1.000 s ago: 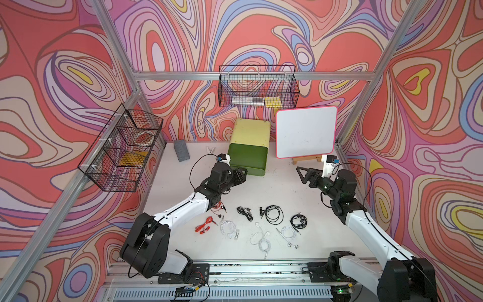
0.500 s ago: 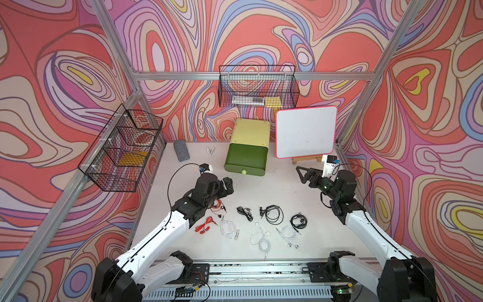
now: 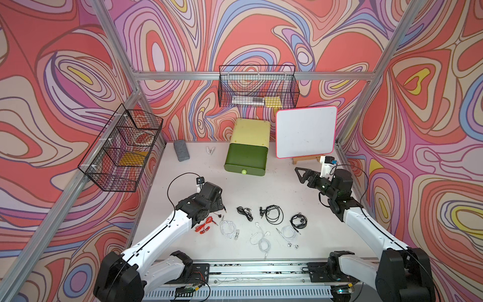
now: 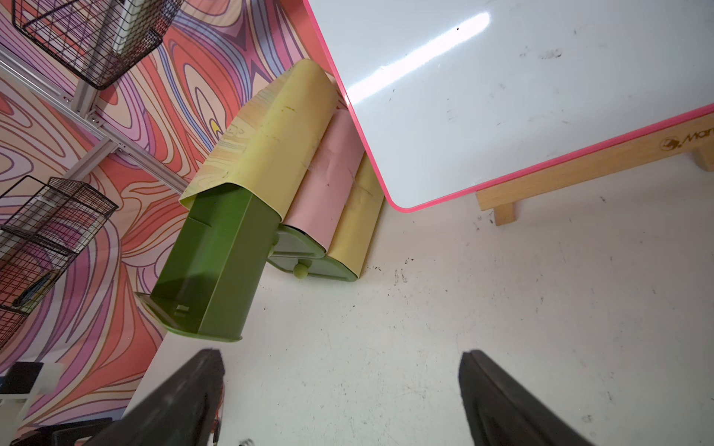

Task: Place the wired earphones into the drawer by color
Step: Pick up the wired earphones from the center of the board.

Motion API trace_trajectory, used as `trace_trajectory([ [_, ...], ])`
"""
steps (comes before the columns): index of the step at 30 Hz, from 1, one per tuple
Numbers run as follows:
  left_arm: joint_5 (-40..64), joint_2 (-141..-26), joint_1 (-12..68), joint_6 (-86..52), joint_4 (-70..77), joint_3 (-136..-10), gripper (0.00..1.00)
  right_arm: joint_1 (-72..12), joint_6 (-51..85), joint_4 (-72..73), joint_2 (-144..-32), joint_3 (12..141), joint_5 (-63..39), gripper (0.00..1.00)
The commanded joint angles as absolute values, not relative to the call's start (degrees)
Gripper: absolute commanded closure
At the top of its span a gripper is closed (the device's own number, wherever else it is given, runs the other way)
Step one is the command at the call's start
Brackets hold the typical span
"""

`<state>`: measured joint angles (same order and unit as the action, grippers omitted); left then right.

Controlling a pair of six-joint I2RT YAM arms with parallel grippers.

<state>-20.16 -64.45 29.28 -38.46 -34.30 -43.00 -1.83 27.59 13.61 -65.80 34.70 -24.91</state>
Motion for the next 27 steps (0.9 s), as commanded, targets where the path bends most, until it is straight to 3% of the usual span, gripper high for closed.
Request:
trace_trajectory([
  [1, -21.2, -68.9, 28.7, -35.8, -35.2, -44.0, 0.01, -1.6, 27.9, 12.5, -66.2, 36.1, -24.6, 0.03],
  [4, -18.7, -73.6, 26.4, -34.7, -34.5, -45.5, 0.02, -1.6, 28.4, 12.8, -66.2, 35.9, -24.6, 0.04],
  [12, -12.6, -80.2, 20.5, -31.7, -28.8, -46.8, 0.19, -1.5, 29.8, 14.2, -67.8, 35.7, -25.6, 0.07],
  [15, -12.3, -82.6, 19.9, -31.0, -28.3, -47.9, 0.19, -1.5, 29.9, 14.3, -68.1, 35.8, -26.0, 0.07],
  [27, -10.9, -89.8, 19.2, -29.8, -27.4, -51.1, 0.44, -1.5, 29.9, 13.8, -68.9, 36.2, -25.9, 0.07],
])
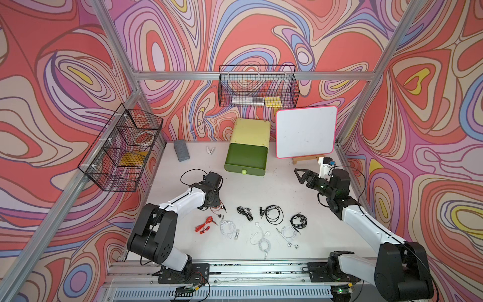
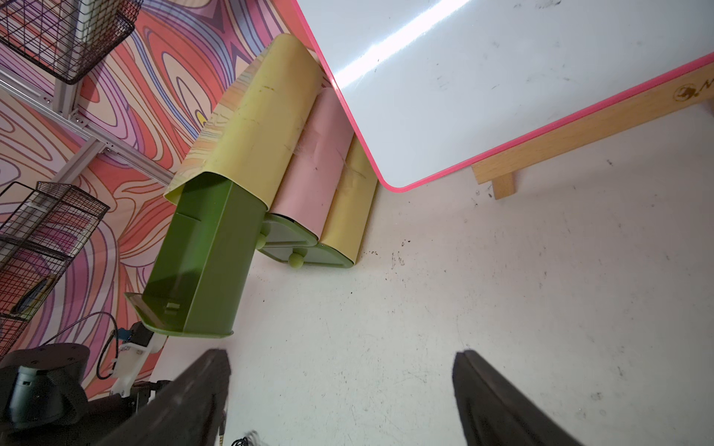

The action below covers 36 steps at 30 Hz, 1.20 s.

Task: Place the wired earphones into the drawer by color
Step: Pick up the wired earphones from the center of the board.

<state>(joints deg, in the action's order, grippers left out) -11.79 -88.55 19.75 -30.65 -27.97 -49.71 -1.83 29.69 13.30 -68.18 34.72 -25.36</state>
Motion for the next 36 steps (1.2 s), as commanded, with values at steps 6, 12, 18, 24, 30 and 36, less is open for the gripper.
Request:
trace_trajectory([
  [6, -10.0, -91.7, 18.4, -29.7, -26.1, -51.0, 0.5, -1.6, 29.9, 13.9, -69.7, 36.5, -26.1, 0.08],
  [12, -8.5, -93.8, 17.8, -29.3, -25.2, -51.1, 0.58, -1.6, 30.0, 13.9, -70.2, 36.6, -26.1, 0.08],
  [18, -8.1, -94.7, 17.5, -29.2, -24.7, -51.1, 0.65, -1.5, 30.1, 14.0, -70.7, 36.7, -26.0, 0.08],
  [24, -7.3, -95.5, 17.3, -29.1, -24.3, -50.9, 0.73, -1.5, 30.1, 14.0, -70.8, 36.7, -25.9, 0.08],
  [30, -6.8, -95.9, 17.3, -29.3, -23.8, -50.6, 0.8, -1.6, 30.1, 13.9, -70.8, 36.7, -25.9, 0.08],
  [36, -6.5, -95.7, 17.3, -29.2, -23.9, -50.5, 0.88, -1.6, 30.0, 13.7, -70.8, 36.8, -25.9, 0.08],
])
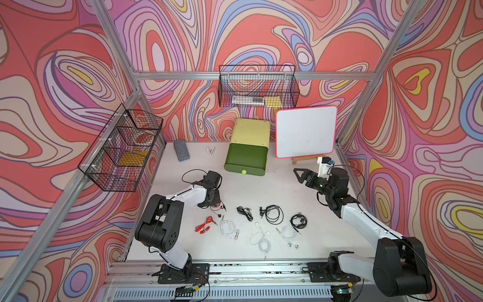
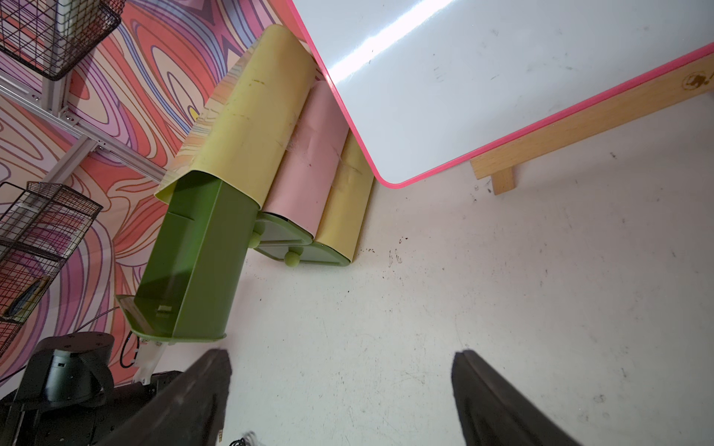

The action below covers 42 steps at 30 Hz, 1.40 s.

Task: Place the wired earphones into the drawer by color
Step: Pick up the wired earphones from the center of the board.

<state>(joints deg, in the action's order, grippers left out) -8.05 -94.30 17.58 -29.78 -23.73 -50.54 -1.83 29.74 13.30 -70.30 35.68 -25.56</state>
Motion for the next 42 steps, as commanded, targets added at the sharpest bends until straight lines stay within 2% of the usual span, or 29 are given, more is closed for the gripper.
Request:
trace_trajectory([
  [1, -6.4, -95.6, 17.3, -29.2, -23.9, -50.4, 0.88, -1.6, 30.0, 13.6, -70.7, 36.8, -25.8, 0.08],
  [11, -7.5, -91.6, 17.3, -29.2, -25.6, -50.3, 1.0, -1.5, 30.0, 13.4, -69.8, 36.7, -25.7, 0.08],
  [32, -6.9, -69.1, 17.4, -25.3, -38.8, -55.0, 1.0, -1.6, 29.8, 13.4, -67.9, 36.0, -24.7, 0.08],
  [42, -5.8, -60.8, 17.4, -22.9, -40.8, -63.7, 1.0, -1.6, 29.9, 13.6, -67.7, 35.9, -24.6, 0.08],
])
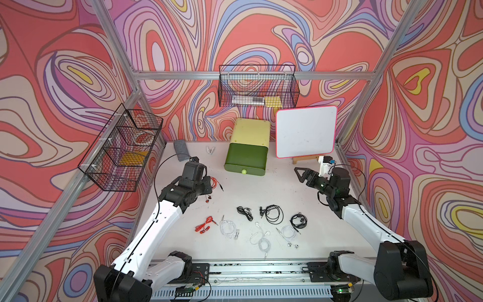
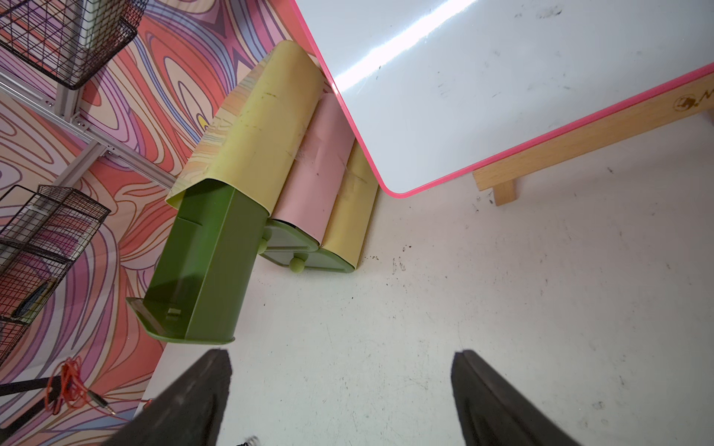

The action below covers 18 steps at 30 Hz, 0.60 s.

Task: Place the wired earphones into the drawer by color
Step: Pick up the wired earphones from the center of the board, then place the wired earphones in the drawer.

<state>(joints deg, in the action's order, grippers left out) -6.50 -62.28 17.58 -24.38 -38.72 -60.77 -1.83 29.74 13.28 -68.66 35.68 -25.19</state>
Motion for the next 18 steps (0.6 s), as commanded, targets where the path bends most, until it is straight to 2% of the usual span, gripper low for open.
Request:
trace_trajectory([
  [1, -5.5, -60.6, 17.5, -22.8, -40.5, -64.8, 1.0, -1.6, 30.0, 13.7, -67.7, 35.9, -24.5, 0.08],
  [18, 3.4, -72.6, 20.1, -21.8, -29.3, -84.1, 1.0, -1.5, 29.9, 14.2, -67.5, 35.5, -24.4, 0.08],
])
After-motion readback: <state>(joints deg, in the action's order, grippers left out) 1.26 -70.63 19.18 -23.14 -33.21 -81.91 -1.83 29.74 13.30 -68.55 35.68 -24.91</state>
